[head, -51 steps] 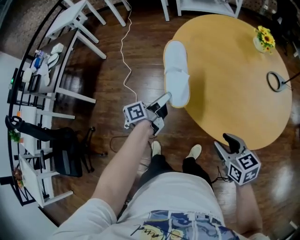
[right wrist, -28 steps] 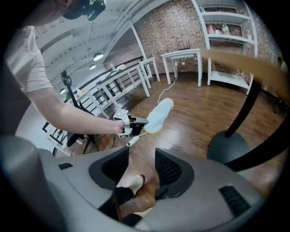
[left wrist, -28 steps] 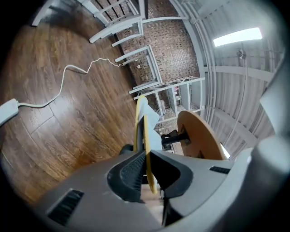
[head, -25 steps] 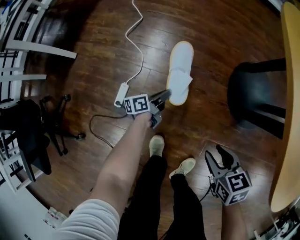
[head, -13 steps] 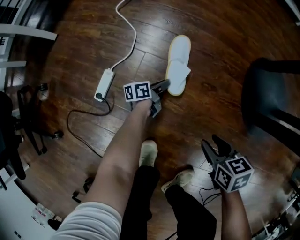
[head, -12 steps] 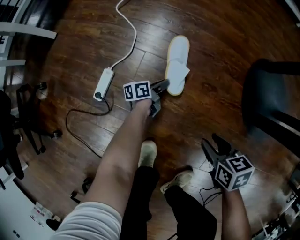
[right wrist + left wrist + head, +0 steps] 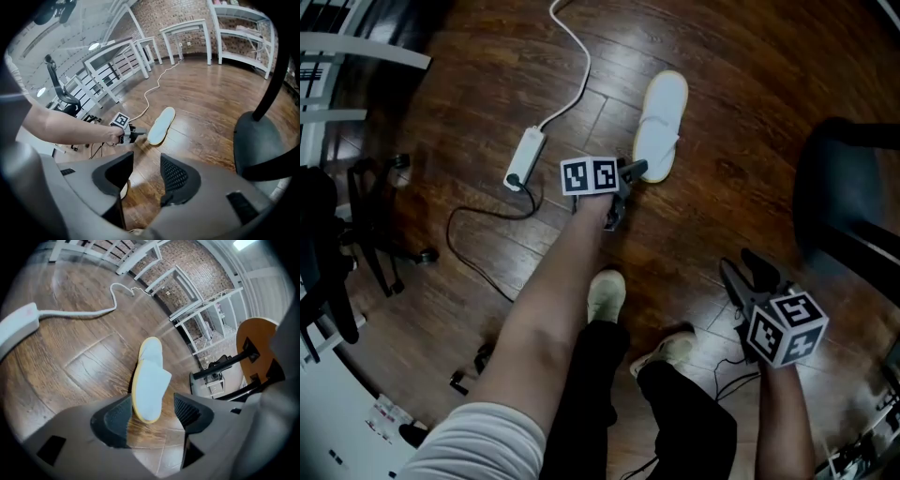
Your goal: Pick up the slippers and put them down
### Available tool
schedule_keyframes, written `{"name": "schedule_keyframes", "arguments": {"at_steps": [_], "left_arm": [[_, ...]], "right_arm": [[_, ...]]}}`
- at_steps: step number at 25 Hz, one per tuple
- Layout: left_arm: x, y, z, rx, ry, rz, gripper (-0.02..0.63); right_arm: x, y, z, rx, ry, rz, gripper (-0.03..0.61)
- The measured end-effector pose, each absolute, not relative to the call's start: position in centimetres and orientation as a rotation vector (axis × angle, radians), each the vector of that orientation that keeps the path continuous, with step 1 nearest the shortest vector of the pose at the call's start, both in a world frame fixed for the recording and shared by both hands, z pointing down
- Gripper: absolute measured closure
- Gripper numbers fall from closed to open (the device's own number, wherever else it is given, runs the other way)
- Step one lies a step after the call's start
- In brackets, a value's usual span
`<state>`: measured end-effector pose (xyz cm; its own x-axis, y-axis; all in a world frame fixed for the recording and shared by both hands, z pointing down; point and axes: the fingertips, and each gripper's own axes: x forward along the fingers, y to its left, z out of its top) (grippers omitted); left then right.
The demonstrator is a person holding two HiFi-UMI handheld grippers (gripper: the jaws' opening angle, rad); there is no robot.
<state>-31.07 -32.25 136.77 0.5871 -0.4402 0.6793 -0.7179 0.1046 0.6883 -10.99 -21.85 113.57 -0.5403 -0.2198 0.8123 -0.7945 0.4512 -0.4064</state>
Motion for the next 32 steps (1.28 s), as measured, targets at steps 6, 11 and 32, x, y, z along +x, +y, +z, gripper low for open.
{"name": "schedule_keyframes", "arguments": {"at_steps": [6, 11, 32], "left_arm": [[-30.5, -28.5, 124.7, 1.581, -1.011, 0.328, 0.330], [-30.2, -25.4, 109.8, 1.653, -1.036, 0.345, 0.330], [-6.7, -7.4, 38.3, 2.462, -0.739, 0.398, 0.337]], "right_arm": [[-11.5, -19.5, 104.4, 0.806, -2.048, 1.040, 0.377], [-12.9, -17.4, 91.7, 0.773, -2.119, 0.969, 0.377], [8.1, -1.3, 38.2, 1.379, -2.280, 0.750, 0.377]]}}
